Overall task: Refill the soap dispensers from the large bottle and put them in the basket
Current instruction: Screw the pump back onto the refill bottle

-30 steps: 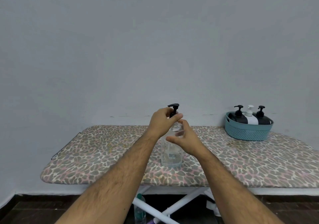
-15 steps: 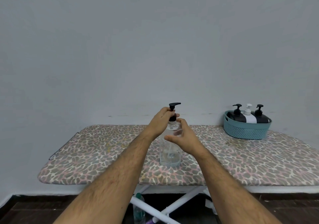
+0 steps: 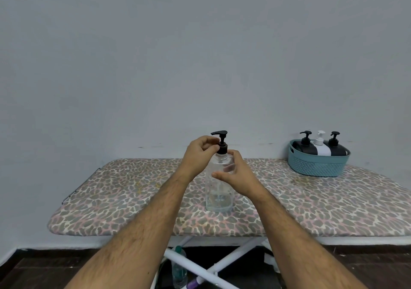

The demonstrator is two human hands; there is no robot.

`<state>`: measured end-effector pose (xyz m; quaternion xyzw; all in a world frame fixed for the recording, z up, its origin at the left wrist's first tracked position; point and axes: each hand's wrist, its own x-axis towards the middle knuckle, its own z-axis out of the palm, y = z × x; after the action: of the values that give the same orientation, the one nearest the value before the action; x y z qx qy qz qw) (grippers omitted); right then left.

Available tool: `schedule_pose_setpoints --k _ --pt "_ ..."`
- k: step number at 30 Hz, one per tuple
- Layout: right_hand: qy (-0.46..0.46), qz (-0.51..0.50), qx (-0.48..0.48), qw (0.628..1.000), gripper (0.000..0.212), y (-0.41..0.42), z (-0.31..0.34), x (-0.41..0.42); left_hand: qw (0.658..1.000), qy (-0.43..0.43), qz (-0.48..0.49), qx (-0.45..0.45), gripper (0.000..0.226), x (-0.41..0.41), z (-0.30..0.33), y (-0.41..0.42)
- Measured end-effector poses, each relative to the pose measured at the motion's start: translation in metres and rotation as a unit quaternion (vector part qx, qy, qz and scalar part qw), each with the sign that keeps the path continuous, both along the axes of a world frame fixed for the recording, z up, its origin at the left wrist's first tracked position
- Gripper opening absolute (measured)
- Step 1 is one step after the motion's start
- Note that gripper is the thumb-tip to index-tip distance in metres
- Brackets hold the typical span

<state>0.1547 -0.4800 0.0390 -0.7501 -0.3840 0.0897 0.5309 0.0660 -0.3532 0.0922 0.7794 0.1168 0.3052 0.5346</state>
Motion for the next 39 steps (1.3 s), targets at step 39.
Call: schedule_pose_setpoints --k 39 --pt "0.006 0.002 0.004 1.000 0.082 0.001 -0.002 0.001 0.998 0.020 -0.005 0.053 0.044 0.006 -0.002 -0.008"
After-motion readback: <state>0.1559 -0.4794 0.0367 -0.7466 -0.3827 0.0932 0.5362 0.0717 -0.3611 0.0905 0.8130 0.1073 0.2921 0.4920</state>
